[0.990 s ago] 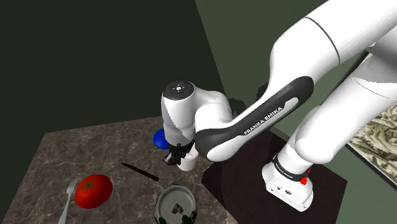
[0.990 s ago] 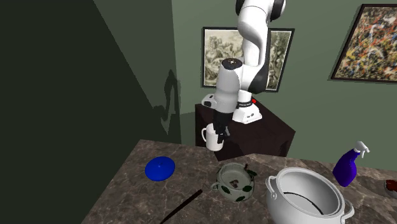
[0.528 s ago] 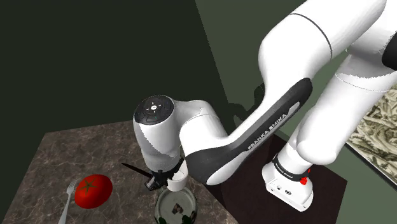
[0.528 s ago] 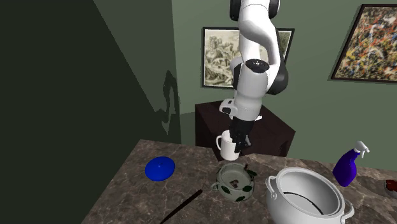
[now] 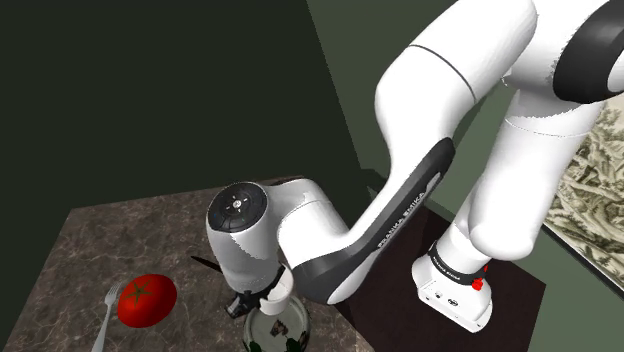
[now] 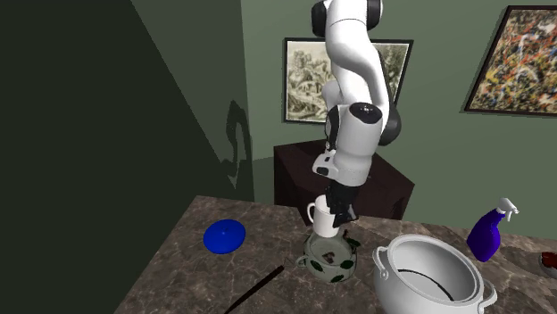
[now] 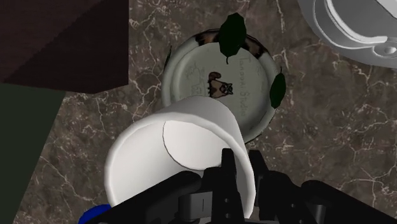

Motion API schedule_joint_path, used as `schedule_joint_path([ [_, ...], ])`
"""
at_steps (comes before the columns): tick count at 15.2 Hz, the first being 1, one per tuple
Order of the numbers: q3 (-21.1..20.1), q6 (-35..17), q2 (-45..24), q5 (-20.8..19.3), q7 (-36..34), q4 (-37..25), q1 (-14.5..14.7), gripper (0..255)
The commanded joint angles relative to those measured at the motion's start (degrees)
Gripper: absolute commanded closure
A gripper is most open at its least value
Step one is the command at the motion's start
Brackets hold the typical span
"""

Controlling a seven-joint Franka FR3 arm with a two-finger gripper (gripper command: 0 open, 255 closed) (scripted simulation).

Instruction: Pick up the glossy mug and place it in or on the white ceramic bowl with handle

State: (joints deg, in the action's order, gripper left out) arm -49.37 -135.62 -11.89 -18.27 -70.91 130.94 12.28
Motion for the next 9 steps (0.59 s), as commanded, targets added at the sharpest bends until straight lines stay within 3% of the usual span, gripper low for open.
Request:
schedule_joint_path([
  [1, 0.9, -1.2, -1.5, -1.9, -1.4, 0.3, 0.7, 255],
  [9, 5.4, -5.2, -7.7, -9.7, -6.9, 0.4, 4.2, 255],
])
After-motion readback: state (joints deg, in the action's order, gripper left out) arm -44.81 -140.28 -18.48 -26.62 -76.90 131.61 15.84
